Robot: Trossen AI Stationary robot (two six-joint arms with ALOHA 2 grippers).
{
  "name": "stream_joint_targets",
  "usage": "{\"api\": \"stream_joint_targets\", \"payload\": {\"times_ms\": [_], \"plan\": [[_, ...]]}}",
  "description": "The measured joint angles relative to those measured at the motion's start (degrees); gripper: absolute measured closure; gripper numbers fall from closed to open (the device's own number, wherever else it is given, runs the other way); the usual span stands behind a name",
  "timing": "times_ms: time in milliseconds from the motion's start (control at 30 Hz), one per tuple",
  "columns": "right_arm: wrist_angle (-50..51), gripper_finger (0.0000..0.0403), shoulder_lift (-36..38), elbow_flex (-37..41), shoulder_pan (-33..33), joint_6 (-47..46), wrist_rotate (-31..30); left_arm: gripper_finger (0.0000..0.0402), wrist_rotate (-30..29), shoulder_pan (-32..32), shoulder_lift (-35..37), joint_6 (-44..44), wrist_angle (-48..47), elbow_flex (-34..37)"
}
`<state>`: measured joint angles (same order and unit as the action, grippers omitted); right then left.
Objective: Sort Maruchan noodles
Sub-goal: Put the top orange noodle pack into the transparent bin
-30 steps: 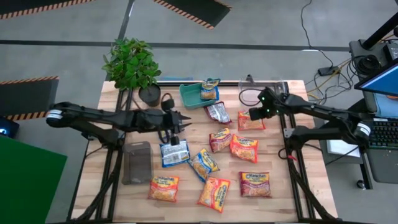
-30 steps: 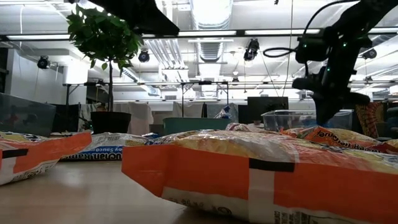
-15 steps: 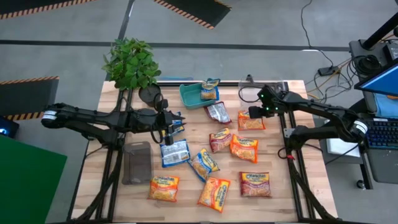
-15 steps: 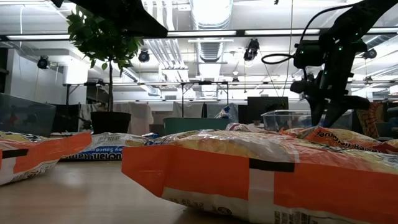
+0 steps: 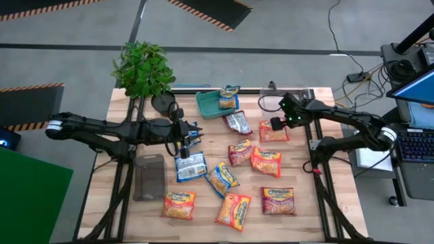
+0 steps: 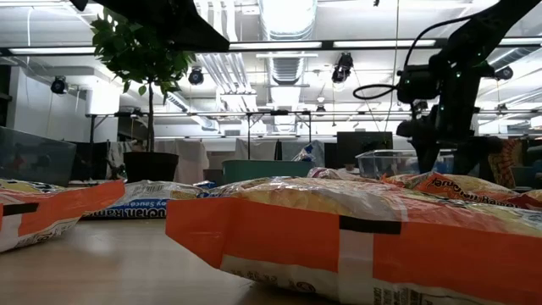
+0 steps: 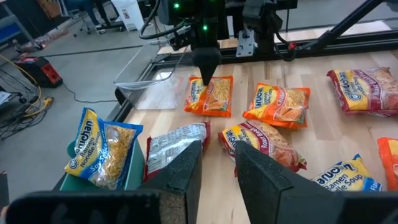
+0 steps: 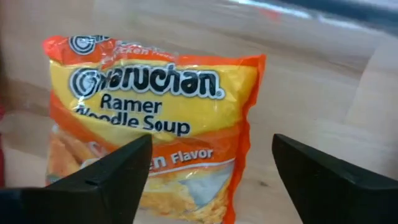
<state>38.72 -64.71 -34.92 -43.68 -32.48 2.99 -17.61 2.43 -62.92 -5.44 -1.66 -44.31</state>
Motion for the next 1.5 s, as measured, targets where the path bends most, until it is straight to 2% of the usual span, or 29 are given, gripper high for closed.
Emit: {"api": "stream_joint_targets", "payload": {"times_ms": [233, 467, 567, 700, 833, 1100, 1500], "plan": [[-3.76, 0.0069, -0.97, 1.72, 0.02, 2.10, 0.18, 0.0322, 0.02, -0.01, 0.00, 0.47, 0.12, 0.00], [-8.55, 0.0074, -0.98, 4.14, 0.17, 3.23, 3.45, 0.0322, 0.07, -0.01, -0.07, 0.46, 0.74, 0.00], [-12.92, 0.0078, -0.96, 5.75, 0.26, 3.31, 4.04, 0.0322, 0.07, 0.00, -0.07, 0.46, 0.85, 0.00], [-18.70, 0.0078, -0.96, 7.95, 0.54, 3.07, 7.73, 0.0322, 0.09, 0.01, -0.07, 0.45, 1.25, 0.00], [-22.46, 0.0088, -0.96, 8.97, 1.52, 3.05, 7.67, 0.0322, 0.11, -0.01, -0.07, 0.45, 1.99, 0.00], [-24.13, 0.0170, -0.96, 9.24, 3.39, 2.92, 7.54, 0.0322, 0.11, -0.01, -0.09, 0.54, 2.29, 0.00], [-24.81, 0.0361, 0.98, 9.07, 5.20, 0.95, 7.56, 0.0322, -1.35, 0.00, -0.09, 0.74, 3.29, 0.00]]}}
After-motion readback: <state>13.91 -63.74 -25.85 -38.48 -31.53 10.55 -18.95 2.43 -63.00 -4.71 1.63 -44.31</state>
